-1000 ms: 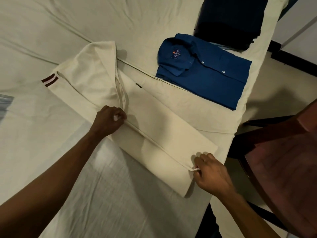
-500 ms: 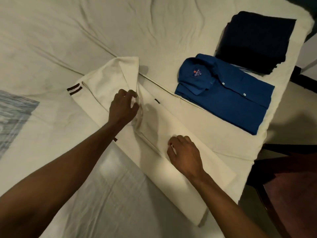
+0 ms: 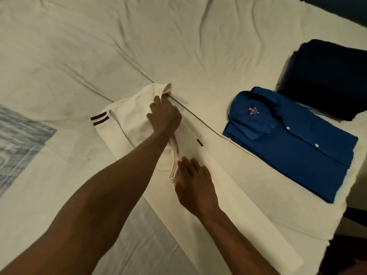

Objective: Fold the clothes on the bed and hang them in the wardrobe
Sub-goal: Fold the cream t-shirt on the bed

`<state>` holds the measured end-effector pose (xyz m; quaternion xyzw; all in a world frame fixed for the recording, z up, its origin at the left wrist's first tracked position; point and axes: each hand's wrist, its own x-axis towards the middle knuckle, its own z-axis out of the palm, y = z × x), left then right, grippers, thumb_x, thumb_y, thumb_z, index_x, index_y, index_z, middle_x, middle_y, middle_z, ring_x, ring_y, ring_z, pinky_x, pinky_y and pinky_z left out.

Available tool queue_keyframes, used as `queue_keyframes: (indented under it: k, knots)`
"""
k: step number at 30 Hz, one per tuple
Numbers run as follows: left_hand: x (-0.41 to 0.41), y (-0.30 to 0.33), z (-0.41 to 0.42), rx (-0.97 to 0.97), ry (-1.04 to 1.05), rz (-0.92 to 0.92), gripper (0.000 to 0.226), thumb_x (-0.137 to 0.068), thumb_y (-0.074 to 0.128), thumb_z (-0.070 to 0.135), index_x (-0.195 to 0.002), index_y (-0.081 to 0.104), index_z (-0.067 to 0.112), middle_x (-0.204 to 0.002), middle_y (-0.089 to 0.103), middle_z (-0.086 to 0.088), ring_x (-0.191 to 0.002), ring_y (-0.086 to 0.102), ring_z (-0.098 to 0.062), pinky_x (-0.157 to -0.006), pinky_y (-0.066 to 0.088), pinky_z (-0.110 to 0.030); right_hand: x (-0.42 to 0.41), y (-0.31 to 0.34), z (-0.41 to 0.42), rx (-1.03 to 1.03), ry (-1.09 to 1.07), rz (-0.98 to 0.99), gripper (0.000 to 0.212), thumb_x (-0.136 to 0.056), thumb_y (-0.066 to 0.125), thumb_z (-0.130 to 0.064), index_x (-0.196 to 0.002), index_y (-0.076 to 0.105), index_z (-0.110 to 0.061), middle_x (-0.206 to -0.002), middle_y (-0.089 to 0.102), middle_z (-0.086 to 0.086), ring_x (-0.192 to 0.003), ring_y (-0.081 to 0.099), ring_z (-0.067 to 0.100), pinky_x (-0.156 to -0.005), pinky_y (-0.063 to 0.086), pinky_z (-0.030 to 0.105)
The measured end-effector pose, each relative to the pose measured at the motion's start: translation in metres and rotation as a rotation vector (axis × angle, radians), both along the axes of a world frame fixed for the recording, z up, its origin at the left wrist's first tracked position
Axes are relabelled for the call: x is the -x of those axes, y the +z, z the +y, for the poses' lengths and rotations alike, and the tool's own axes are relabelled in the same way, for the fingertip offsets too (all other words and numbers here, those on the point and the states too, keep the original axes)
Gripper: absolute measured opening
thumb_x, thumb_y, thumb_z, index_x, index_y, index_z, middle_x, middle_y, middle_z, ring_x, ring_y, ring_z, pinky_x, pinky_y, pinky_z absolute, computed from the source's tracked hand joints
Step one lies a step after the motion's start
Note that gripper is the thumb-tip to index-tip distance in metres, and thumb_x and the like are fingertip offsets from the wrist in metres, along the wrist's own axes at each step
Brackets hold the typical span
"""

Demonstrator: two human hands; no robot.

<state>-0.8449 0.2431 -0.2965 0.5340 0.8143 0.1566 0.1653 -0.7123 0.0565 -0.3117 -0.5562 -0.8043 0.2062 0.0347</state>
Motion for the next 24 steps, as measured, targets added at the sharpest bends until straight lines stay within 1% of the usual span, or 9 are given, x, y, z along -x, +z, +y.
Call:
queue_keyframes:
  k: [3, 6, 10, 12, 14, 15, 18, 22, 24]
  knots:
    - [0.029, -0.005, -0.028, -0.283, 0.122, -0.182, 0.048, -0.095, 0.05, 0.023, -0.141, 0.042, 0.011, -0.136, 0.044, -0.014, -0.122, 0.045, -0.032, -0.098, 0.042, -0.043, -0.002, -0.005, -0.007, -0.08, 0.054, 0.016, 0.053, -0.094, 0.036, -0.031, -0.144, 0.045, -0.017, -0.152, 0.044, 0.003, -0.14, 0.041, 0.026, -0.111, 0.037, 0.048]
    - [0.06, -0.016, -0.041, -0.34, 0.379, -0.375, 0.043, -0.088, 0.058, 0.02, -0.13, 0.051, 0.009, -0.128, 0.051, -0.014, -0.117, 0.052, -0.03, -0.093, 0.04, -0.03, -0.005, -0.009, -0.013, -0.151, 0.076, 0.076, 0.052, -0.091, 0.051, -0.03, -0.141, 0.049, -0.016, -0.147, 0.05, 0.003, -0.134, 0.048, 0.025, -0.105, 0.044, 0.044]
    - [0.081, -0.011, -0.017, -0.37, 0.546, -0.624, 0.061, -0.081, 0.067, 0.027, -0.134, 0.04, 0.014, -0.123, 0.056, -0.011, -0.104, 0.056, -0.028, -0.093, 0.045, -0.034, -0.003, -0.008, -0.012, -0.217, -0.023, 0.0, 0.057, -0.075, 0.073, -0.033, -0.127, 0.058, -0.015, -0.125, 0.059, 0.005, -0.103, 0.059, 0.024, -0.079, 0.052, 0.037]
    - [0.085, -0.007, -0.003, -0.348, 0.602, -0.741, 0.069, -0.082, 0.07, 0.022, -0.14, 0.033, 0.018, -0.115, 0.053, -0.005, -0.097, 0.054, -0.024, -0.092, 0.046, -0.033, 0.001, -0.006, -0.009, -0.255, -0.098, -0.025, 0.042, -0.072, 0.074, -0.032, -0.11, 0.062, -0.017, -0.104, 0.059, 0.002, -0.088, 0.056, 0.022, -0.068, 0.047, 0.035]
    - [0.091, -0.005, 0.008, -0.309, 0.624, -0.835, 0.067, -0.08, 0.066, 0.016, -0.138, 0.035, 0.024, -0.099, 0.053, 0.0, -0.089, 0.056, -0.022, -0.089, 0.053, -0.036, 0.004, -0.004, -0.007, -0.317, -0.128, -0.03, 0.015, -0.078, 0.067, -0.027, -0.09, 0.062, -0.018, -0.086, 0.057, 0.0, -0.077, 0.054, 0.022, -0.061, 0.042, 0.035]
    - [0.094, -0.005, 0.012, -0.283, 0.608, -0.843, 0.063, -0.079, 0.063, 0.013, -0.136, 0.039, 0.025, -0.095, 0.052, 0.001, -0.088, 0.057, -0.022, -0.086, 0.055, -0.037, 0.005, -0.004, -0.006, -0.35, -0.132, -0.027, 0.006, -0.082, 0.061, -0.024, -0.083, 0.06, -0.018, -0.081, 0.056, 0.0, -0.074, 0.053, 0.022, -0.06, 0.041, 0.035]
    - [0.101, -0.001, 0.017, -0.283, 0.521, -0.788, 0.054, -0.077, 0.061, 0.008, -0.127, 0.051, 0.024, -0.097, 0.057, -0.001, -0.087, 0.059, -0.021, -0.077, 0.055, -0.034, 0.003, -0.001, -0.008, -0.407, -0.161, 0.018, 0.018, -0.088, 0.049, -0.02, -0.074, 0.06, -0.017, -0.071, 0.056, -0.001, -0.068, 0.053, 0.022, -0.059, 0.039, 0.035]
    - [0.115, 0.002, 0.014, -0.332, 0.382, -0.666, 0.043, -0.078, 0.062, 0.012, -0.119, 0.059, 0.025, -0.093, 0.057, 0.008, -0.082, 0.058, -0.012, -0.074, 0.051, -0.028, 0.002, 0.004, -0.018, -0.414, -0.132, 0.213, 0.017, -0.087, 0.05, -0.016, -0.075, 0.062, -0.014, -0.066, 0.057, -0.002, -0.064, 0.051, 0.021, -0.056, 0.043, 0.033]
    - [0.128, -0.005, 0.014, -0.287, 0.34, -0.62, 0.036, -0.079, 0.063, 0.019, -0.115, 0.063, 0.025, -0.098, 0.061, 0.005, -0.09, 0.063, -0.02, -0.08, 0.054, -0.034, 0.001, -0.001, -0.022, -0.327, -0.068, 0.261, 0.014, -0.087, 0.051, -0.018, -0.087, 0.065, -0.016, -0.068, 0.06, -0.004, -0.067, 0.054, 0.019, -0.055, 0.046, 0.032]
